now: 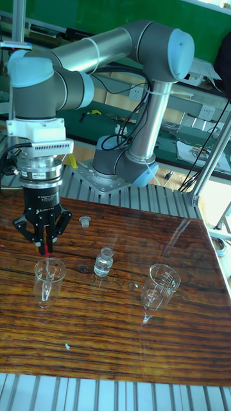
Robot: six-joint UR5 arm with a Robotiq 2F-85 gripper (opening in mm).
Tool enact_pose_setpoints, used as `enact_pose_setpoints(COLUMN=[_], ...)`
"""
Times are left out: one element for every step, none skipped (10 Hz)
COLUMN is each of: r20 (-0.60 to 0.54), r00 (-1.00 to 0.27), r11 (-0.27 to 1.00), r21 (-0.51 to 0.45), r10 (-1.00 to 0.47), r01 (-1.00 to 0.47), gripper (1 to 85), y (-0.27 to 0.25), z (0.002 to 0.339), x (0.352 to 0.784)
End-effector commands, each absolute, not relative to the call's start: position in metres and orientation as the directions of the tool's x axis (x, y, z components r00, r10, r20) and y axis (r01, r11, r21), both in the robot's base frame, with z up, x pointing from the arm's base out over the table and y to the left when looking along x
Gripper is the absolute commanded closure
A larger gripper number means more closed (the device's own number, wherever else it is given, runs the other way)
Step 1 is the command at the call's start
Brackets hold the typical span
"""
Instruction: Transfer liquid using a dropper
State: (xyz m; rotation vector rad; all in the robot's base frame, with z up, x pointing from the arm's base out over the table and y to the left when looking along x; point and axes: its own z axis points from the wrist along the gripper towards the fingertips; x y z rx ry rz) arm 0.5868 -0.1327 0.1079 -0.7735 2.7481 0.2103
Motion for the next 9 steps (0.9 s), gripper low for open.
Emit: enact_pose_setpoints(r20=[-0.312,-0.312,-0.312,-0.313,-0.313,-0.310,-0.310,-0.307,-0.306], r00=[-0.820,-0.820,-0.821,-0.822,-0.822,-0.822,-0.822,-0.823,-0.825], r11=[0.849,0.850,0.851,0.851,0.851,0.851,0.851,0.852,0.854], r21=[0.068,0.068,0.070,0.072,0.072,0.070,0.070,0.068,0.067], r10=[-0.481,-0.479,-0.478,-0.476,-0.476,-0.477,-0.477,-0.477,-0.475], r01=[-0.524,-0.522,-0.521,-0.520,-0.520,-0.520,-0.520,-0.519,-0.516], gripper=[64.0,64.0,64.3,64.7,64.7,64.7,65.0,65.0,65.3], y=[-0.1297,-0.1290,-0.1280,-0.1267,-0.1258,-0.1257,-0.1247,-0.1238,-0.1230], z=[0.1119,0.1124,0.1129,0.1138,0.1145,0.1149,0.1160,0.1175,0.1193], x=[0.5901,0.5908,0.5913,0.5920,0.5926,0.5930,0.5938,0.5942,0.5947])
